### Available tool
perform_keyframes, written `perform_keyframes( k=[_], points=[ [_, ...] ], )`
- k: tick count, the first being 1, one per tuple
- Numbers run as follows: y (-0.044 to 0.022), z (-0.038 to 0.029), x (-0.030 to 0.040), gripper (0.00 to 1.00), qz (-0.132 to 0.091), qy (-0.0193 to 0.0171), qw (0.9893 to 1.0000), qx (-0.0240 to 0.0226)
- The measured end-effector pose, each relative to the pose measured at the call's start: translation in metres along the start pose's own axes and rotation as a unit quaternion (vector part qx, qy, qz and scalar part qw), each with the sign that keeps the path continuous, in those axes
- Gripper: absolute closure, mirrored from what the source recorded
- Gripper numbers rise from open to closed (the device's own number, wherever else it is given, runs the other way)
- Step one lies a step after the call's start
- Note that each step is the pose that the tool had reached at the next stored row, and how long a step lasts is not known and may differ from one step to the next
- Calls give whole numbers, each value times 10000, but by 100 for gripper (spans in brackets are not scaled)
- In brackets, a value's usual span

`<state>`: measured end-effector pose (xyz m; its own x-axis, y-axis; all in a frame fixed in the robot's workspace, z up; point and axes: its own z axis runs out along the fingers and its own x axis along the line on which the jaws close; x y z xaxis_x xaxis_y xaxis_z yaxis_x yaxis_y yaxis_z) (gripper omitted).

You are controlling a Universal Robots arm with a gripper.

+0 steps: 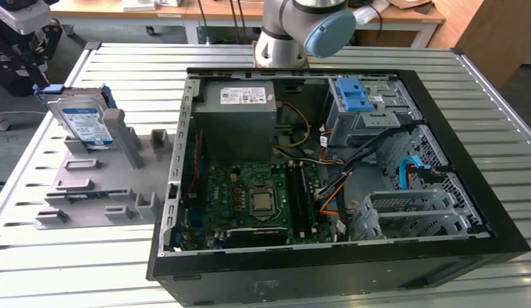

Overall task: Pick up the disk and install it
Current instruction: 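Pick up the disk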

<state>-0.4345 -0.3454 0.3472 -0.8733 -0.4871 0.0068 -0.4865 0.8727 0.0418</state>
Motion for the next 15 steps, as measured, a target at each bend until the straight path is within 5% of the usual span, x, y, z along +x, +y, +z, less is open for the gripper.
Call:
perform_keyframes(
  k=[15],
  points=[
    [0, 0, 0, 89, -495, 21, 9988, 3]
  ],
)
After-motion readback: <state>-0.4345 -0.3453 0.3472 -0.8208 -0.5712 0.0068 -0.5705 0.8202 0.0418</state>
